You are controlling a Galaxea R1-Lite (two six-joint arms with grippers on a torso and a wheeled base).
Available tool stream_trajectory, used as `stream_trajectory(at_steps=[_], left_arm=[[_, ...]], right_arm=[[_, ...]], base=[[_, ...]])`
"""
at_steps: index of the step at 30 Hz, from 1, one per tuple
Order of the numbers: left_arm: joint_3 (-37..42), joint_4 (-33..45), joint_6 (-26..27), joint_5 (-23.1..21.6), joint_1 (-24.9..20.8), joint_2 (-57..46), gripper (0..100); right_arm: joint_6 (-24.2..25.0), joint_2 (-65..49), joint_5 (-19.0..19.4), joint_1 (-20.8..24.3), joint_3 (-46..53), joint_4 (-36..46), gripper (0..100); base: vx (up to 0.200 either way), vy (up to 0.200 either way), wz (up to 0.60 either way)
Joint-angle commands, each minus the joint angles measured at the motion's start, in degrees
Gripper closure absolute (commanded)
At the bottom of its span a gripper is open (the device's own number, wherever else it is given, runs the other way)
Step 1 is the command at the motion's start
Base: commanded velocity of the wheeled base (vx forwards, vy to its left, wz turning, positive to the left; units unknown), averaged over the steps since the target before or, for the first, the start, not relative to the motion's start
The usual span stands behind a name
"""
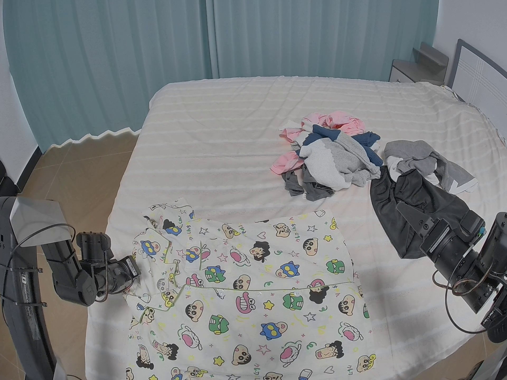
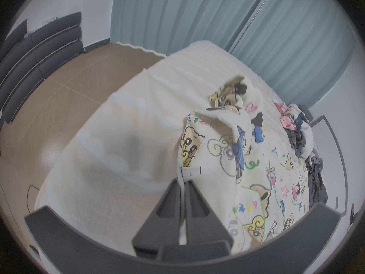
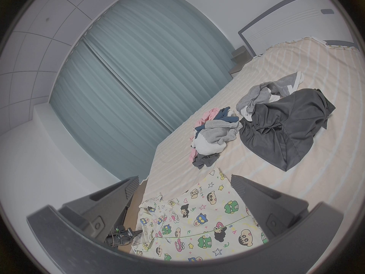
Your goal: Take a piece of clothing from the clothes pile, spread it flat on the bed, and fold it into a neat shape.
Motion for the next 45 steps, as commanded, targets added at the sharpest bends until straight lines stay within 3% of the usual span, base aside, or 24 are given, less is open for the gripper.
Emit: stream_trajectory(at_steps=[1, 40, 45], left_arm=[[0.16, -2.04, 0.22, 1.19, 1.42, -1.52, 100], [-0.98, -2.04, 5.40, 0.49, 11.88, -1.69, 100], [-0.19, -2.04, 5.40, -1.36, 11.96, -1.87, 100]], right_arm=[[0.01, -0.03, 0.01, 0.05, 0.01, 0.00, 0], [0.01, -0.03, 0.01, -0.04, 0.01, -0.09, 0], [0.01, -0.03, 0.01, -0.04, 0.01, -0.09, 0]], base=[[0.000, 0.000, 0.00], [0.000, 0.000, 0.00], [0.000, 0.000, 0.00]])
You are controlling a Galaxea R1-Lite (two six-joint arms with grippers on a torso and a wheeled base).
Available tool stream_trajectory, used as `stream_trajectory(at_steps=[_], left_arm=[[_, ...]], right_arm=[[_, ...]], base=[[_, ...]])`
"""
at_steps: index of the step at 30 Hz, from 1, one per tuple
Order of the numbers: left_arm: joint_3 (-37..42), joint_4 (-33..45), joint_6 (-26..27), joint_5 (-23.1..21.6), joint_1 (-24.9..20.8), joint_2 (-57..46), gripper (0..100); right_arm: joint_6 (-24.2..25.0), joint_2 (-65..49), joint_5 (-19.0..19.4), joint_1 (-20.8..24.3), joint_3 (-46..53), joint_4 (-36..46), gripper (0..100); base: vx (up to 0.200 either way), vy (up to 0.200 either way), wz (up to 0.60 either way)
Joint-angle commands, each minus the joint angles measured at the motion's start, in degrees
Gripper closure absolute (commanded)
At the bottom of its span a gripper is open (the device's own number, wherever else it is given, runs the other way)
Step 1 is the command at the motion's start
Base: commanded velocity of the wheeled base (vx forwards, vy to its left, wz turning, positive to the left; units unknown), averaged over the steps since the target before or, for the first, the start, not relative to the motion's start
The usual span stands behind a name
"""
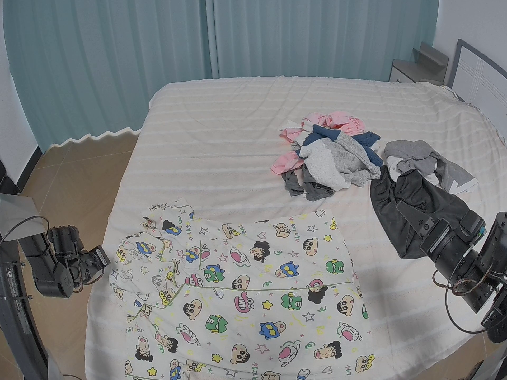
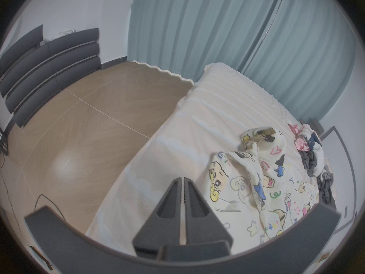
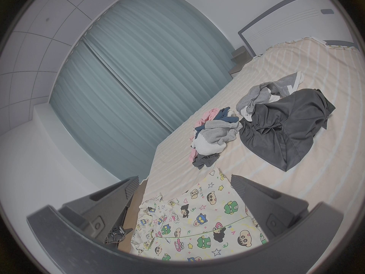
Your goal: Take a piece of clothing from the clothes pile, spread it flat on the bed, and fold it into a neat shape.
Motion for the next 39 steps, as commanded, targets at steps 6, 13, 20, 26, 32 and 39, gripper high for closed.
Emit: stream_trajectory(at_steps=[6, 13, 20, 26, 32, 39], left_arm=[[3.32, -0.07, -0.56, -4.74, 1.39, -1.08, 100], [8.68, -0.42, -6.80, -9.13, 1.66, -7.32, 0], [19.14, -0.42, -13.75, -18.89, 1.57, -21.74, 0], [28.89, -0.42, -14.19, -19.59, -0.01, -27.98, 0], [34.08, -0.24, -14.10, -20.03, -0.19, -26.92, 0], [34.34, -0.07, -11.81, -21.96, 0.25, -20.33, 0]], right_arm=[[0.01, 0.06, 0.09, -0.06, 0.10, -0.01, 0], [0.01, 1.03, 2.38, 0.03, 2.38, 0.43, 0], [0.45, 4.19, 9.24, 0.03, 6.69, 0.43, 0], [3.43, 8.06, 9.15, 0.03, 8.53, 0.16, 0], [6.77, 8.50, 9.59, 0.29, 8.53, 0.60, 0], [7.04, 11.40, 9.59, 1.00, 8.53, 0.69, 0]], base=[[0.000, 0.000, 0.00], [0.000, 0.000, 0.00], [0.000, 0.000, 0.00], [-0.067, 0.000, 0.00], [-0.200, 0.000, 0.00], [-0.200, 0.000, 0.00]])
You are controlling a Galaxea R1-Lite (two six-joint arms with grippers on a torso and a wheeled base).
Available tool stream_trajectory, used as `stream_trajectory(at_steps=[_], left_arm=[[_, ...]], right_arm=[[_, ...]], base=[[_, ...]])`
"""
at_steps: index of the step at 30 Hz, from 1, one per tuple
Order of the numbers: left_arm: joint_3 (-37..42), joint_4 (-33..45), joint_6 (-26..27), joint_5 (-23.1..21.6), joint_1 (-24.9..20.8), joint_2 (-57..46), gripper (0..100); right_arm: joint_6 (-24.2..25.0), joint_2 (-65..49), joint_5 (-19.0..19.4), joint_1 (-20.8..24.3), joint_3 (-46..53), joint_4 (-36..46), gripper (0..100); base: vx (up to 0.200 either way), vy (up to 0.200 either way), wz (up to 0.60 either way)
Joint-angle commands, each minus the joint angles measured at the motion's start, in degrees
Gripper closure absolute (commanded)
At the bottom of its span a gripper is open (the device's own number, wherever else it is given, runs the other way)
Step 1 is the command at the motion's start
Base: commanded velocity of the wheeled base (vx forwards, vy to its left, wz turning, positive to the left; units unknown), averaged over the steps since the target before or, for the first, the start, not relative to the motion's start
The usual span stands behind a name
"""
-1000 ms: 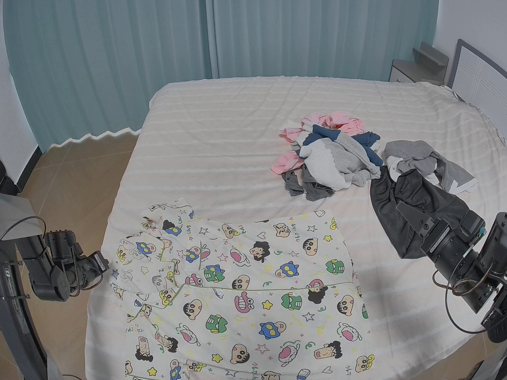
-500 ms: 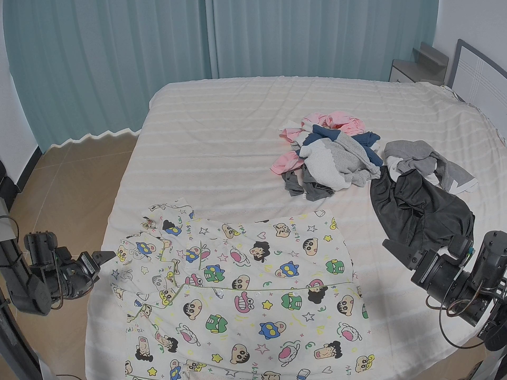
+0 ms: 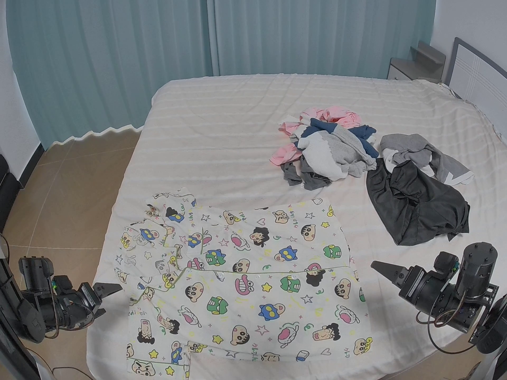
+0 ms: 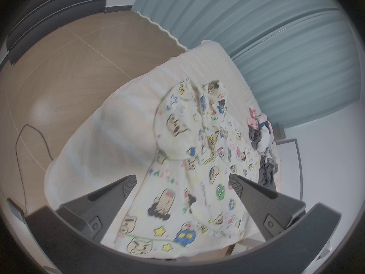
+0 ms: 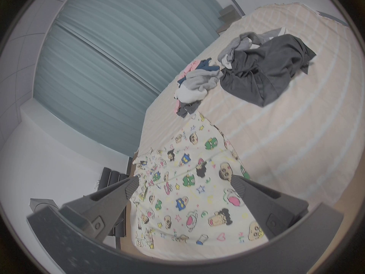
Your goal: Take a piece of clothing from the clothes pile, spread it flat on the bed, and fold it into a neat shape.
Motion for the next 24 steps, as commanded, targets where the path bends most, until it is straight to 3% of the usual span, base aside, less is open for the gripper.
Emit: stream_trajectory(at_steps=[1, 6, 15, 24], left_arm=[[1.34, 0.10, 2.61, -0.38, 0.13, 4.88, 0], [1.25, -0.26, 6.48, -0.38, 0.39, 8.83, 0], [1.17, -1.40, 14.83, -0.30, 0.30, 13.84, 0], [1.08, -11.51, 14.65, 1.29, -1.28, 20.08, 0]], right_arm=[[0.06, 2.87, 0.07, 0.46, 1.01, 0.04, 0], [0.06, 3.49, 0.07, 0.82, 1.01, 0.04, 0], [-0.02, 4.28, -0.37, 2.75, 1.01, -0.04, 0], [-0.02, 4.19, -0.37, 2.84, 1.01, -0.31, 0]], base=[[-0.200, 0.000, 0.00], [-0.200, 0.000, 0.00], [0.000, 0.000, 0.00], [0.000, 0.000, 0.00]])
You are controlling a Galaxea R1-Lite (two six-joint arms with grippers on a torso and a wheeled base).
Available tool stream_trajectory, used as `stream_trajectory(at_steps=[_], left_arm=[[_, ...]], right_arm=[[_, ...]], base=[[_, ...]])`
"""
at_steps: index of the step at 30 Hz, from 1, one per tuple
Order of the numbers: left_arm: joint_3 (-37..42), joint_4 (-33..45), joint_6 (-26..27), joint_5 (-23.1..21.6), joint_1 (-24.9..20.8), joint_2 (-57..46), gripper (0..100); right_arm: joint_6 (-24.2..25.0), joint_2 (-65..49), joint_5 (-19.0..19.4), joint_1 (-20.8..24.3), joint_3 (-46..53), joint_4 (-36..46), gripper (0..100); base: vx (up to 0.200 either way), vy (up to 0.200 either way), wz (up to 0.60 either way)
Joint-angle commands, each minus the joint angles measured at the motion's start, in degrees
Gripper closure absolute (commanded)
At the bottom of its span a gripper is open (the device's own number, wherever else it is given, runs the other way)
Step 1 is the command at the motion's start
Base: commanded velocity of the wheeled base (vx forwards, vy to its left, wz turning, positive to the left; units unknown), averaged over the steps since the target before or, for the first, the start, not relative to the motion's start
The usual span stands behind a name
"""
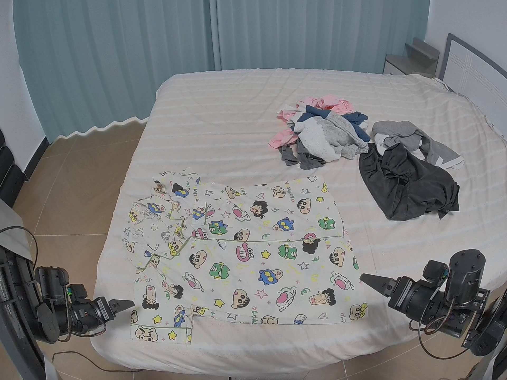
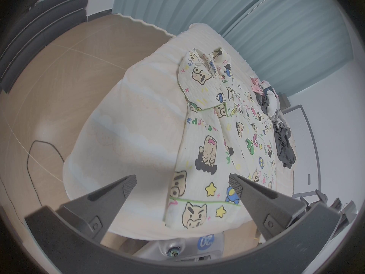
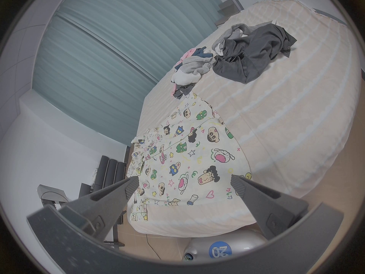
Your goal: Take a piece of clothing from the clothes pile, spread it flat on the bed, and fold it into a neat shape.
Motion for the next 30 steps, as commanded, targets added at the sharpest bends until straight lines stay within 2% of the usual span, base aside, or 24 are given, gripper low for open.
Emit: stream_trajectory(at_steps=[1, 2, 6, 7, 9, 24, 30], left_arm=[[0.72, -3.89, -0.06, 2.28, -2.65, 6.05, 0], [0.72, -4.15, -0.06, 2.46, -2.83, 6.23, 0], [0.99, -12.15, -0.24, 6.94, -8.54, 11.59, 0], [0.90, -14.78, -0.50, 9.23, -9.86, 13.43, 0], [0.90, -16.45, -1.38, 10.81, -10.82, 14.58, 0], [0.90, -16.45, -2.52, 10.90, -15.39, 14.49, 0], [0.90, -16.45, -7.88, 9.23, -16.01, 12.03, 0]], right_arm=[[-0.20, 0.08, -0.08, 0.08, 1.01, -0.33, 0], [-0.20, 0.08, -0.08, 0.08, 1.01, -0.33, 0], [-0.20, -0.27, -0.26, -0.01, 1.01, -0.41, 0], [-0.20, -0.53, -0.26, -0.09, 1.01, -0.41, 0], [-0.20, -0.62, -0.26, -0.18, 1.01, -0.50, 0], [-0.29, -0.53, -0.26, -0.18, 1.01, -0.59, 0], [-0.20, -0.18, -0.26, -0.36, 1.01, -0.68, 0]], base=[[0.000, 0.000, 0.00], [0.000, 0.000, 0.00], [0.000, 0.000, 0.00], [0.000, 0.000, 0.00], [0.000, 0.000, 0.00], [0.000, 0.000, 0.00], [0.000, 0.000, 0.00]])
